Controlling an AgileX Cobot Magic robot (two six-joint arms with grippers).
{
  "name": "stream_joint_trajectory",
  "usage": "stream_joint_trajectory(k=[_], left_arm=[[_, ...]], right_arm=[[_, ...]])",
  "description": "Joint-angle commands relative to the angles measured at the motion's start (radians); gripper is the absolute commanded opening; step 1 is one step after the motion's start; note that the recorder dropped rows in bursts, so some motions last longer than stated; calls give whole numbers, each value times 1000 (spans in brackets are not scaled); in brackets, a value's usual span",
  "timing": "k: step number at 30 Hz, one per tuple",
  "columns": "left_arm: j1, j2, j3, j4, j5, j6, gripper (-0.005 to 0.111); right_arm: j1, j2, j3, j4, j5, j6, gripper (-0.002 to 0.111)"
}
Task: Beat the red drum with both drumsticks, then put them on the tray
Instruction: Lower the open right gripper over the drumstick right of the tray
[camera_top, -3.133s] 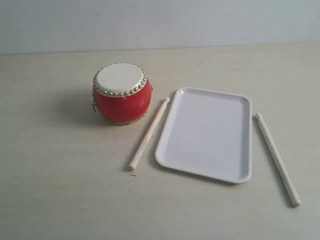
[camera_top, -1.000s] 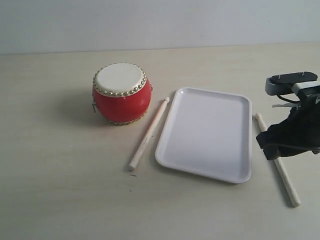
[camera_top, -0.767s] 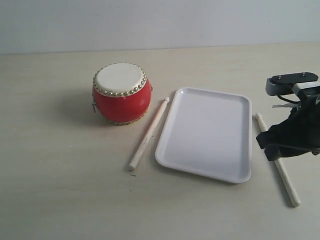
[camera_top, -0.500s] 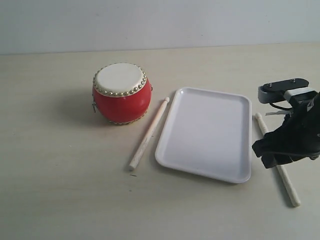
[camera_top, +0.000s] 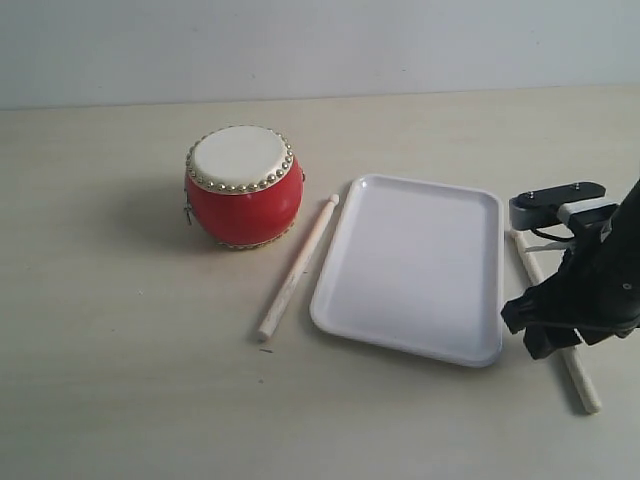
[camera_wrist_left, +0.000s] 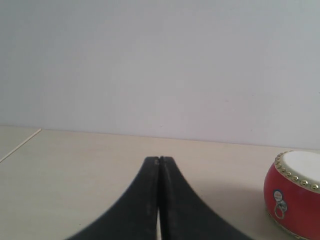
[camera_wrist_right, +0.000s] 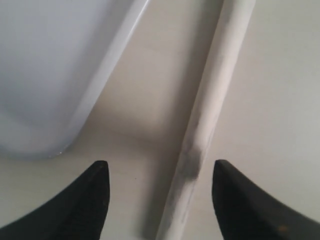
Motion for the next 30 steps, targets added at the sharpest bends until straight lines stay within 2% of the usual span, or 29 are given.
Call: stream_joint_trajectory(k=[1,30], left_arm=[[-4,-4,-3,3,-6,-9,0],[-4,-4,-3,3,-6,-9,0]], right_arm=[[3,23,-5,-14,-9,16,58],[4,54,-45,-110,67,125,58]])
